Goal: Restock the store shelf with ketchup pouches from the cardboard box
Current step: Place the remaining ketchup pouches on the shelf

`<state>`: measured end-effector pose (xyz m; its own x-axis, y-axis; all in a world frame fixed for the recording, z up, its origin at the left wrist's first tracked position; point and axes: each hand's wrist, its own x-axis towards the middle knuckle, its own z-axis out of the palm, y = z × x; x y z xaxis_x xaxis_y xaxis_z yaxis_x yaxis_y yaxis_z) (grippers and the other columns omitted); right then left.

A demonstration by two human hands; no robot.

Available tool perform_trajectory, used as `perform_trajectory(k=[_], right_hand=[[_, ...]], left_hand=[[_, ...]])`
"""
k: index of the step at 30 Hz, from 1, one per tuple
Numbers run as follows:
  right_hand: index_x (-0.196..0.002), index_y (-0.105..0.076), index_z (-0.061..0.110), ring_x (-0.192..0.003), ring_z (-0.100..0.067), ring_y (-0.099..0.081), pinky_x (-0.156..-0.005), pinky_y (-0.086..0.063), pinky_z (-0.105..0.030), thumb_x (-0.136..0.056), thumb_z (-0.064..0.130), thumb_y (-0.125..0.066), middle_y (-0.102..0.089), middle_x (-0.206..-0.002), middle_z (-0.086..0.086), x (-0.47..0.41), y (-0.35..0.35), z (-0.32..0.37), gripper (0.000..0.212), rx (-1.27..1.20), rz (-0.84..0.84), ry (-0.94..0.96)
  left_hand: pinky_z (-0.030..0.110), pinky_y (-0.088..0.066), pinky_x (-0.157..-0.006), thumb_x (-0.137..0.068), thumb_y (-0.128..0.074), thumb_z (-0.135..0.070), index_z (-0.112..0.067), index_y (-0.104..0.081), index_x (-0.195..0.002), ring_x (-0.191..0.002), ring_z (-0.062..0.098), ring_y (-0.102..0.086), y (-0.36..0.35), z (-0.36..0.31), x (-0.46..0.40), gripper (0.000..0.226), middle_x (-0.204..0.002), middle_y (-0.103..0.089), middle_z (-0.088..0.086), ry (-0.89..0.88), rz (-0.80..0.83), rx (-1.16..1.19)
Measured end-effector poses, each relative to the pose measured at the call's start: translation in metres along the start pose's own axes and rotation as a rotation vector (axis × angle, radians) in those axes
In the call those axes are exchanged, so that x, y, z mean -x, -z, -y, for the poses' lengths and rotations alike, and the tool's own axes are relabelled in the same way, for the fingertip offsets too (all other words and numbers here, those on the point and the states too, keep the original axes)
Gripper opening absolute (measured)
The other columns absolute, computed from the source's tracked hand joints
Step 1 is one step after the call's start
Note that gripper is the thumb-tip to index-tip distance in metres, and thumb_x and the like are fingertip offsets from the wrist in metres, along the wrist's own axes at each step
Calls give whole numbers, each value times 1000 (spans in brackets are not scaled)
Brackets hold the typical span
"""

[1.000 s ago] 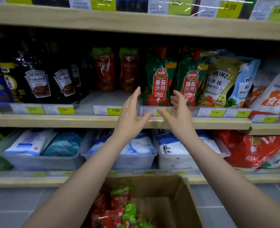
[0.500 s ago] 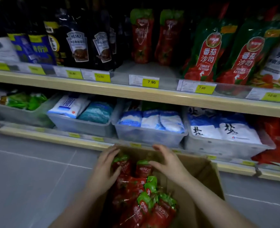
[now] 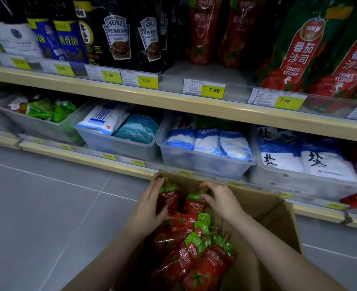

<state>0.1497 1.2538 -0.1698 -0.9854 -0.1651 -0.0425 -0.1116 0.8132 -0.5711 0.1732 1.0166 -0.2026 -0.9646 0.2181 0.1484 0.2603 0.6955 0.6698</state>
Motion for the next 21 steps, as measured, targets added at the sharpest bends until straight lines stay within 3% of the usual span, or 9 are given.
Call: perform_trajectory(k=[4, 10, 12, 14, 17, 19, 21], right_hand=[[-106, -61, 22, -99, -19, -62, -83, -49, -32, -85, 26, -62, -68, -107, 1, 5, 4, 4, 22, 60, 11, 13], [-103, -60, 19, -90, -12, -59, -75, -42, -22, -87, 23, -61, -64, -99, 4, 16, 39, 22, 17, -43, 40, 66], [-98, -58, 21, -88, -13, -59, -77, -46, -26, -87, 21, -61, -63, -96, 4, 16, 61, 33, 11, -149, 33, 90], [-92, -56, 22, -89, -19, -62, -79, -52, -37, -87, 19, -61, -63, -95, -1, 16, 85, 46, 8, -243, 23, 93], [-87, -57, 21, -88, -26, -63, -77, -53, -42, -86, 13, -62, -61, -93, -5, 19, 120, 67, 10, -352, 23, 100], [-87, -57, 21, -85, -20, -62, -74, -53, -33, -87, 11, -60, -61, -91, 0, 23, 142, 80, 11, -426, 19, 102], [-88, -59, 21, -82, -11, -60, -72, -51, -23, -85, 9, -62, -62, -88, 5, 27, 157, 88, 13, -524, -5, 77]], left_hand=[[34, -23, -116, -80, -68, -23, -35, -8, -146, -141, 8, -19, 2, -3, -1, 89, -155, -19, -5, 6, 6, 9], [40, -22, -116, -65, -78, -47, -32, -11, -147, -139, 8, -16, 15, -23, -2, 106, -152, -21, -7, 45, -43, 0], [30, -15, -115, -61, -80, -51, -30, -14, -147, -138, 6, -16, 20, -45, -8, 111, -148, -21, -13, 44, -20, 5], [30, -20, -112, -57, -82, -51, -29, -20, -146, -134, 4, -22, 23, -69, -19, 110, -143, -26, -16, 43, 77, 53], [31, -42, -101, -53, -85, -48, -27, -45, -131, -118, 9, -51, 17, -95, -38, 90, -128, -54, -8, 110, 242, 304], [31, -51, -91, -57, -87, -35, -26, -57, -110, -97, 8, -63, 15, -111, -45, 61, -106, -66, -5, 164, 325, 415], [34, -54, -88, -60, -87, -28, -25, -61, -99, -89, 8, -66, 13, -124, -48, 47, -98, -69, -2, 172, 357, 481]])
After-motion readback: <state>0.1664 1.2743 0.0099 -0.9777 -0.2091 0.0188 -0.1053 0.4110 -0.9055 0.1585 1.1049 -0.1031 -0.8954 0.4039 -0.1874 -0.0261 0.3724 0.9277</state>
